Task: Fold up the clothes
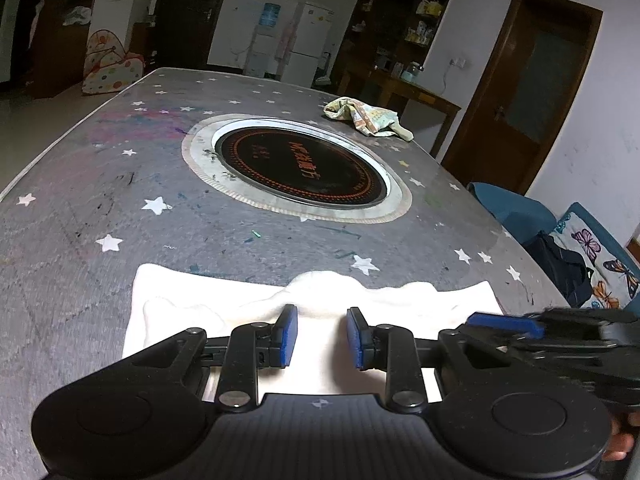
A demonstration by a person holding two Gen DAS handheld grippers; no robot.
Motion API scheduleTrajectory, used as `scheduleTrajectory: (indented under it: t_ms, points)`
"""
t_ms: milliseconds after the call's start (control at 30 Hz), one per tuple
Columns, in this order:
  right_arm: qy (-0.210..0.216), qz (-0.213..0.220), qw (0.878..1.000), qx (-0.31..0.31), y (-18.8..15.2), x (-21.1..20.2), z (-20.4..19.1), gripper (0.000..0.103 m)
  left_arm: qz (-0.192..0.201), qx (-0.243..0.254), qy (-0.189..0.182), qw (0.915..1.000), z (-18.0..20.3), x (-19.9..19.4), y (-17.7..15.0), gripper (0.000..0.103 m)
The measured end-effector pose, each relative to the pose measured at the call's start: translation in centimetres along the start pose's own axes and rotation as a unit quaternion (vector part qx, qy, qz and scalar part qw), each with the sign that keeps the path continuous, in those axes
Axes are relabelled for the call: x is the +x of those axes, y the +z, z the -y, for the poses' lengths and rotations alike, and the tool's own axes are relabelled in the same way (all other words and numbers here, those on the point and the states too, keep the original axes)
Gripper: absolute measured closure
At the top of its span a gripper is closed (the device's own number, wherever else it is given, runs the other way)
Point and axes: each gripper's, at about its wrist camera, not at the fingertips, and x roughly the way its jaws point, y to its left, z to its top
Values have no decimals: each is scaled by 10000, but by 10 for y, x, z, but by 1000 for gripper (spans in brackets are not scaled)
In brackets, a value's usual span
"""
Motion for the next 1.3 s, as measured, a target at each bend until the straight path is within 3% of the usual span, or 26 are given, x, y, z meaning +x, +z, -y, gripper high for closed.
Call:
scheduleTrajectory:
  t_ms: [133, 300, 433, 633, 833, 967, 1167, 1300]
  points:
    - [-143, 42, 9997, 210, -1, 2, 10, 94, 49, -102, -40, 9999, -4, -1, -2, 73]
    - [-244, 97, 9994, 211, 4, 3, 6, 93, 129, -72, -4, 9999, -2, -2, -5, 73]
    - [-405, 76, 9990, -194, 3, 9, -2, 93, 131, 15, 26, 9999, -1, -2, -6, 73]
    - [-407, 116, 9991, -94, 4, -12, 5, 92, 105, 0, 8, 9999, -1, -2, -5, 71]
    - [-143, 130, 9990, -414, -11, -31, -11, 91, 141, 139, 107, 9997, 5, -2, -7, 70]
    - [-308, 134, 9990, -294, -25, -27, -5, 91, 148, 198, 161, 9996, 6, -2, -8, 70]
    - [-246, 355, 9982, -413, -28, -53, -16, 84, 182, 330, 169, 9991, 11, -1, -10, 61]
    - [-59, 504, 9972, -553, -34, -65, -34, 69, 202, 609, 311, 9975, 20, 0, -12, 57]
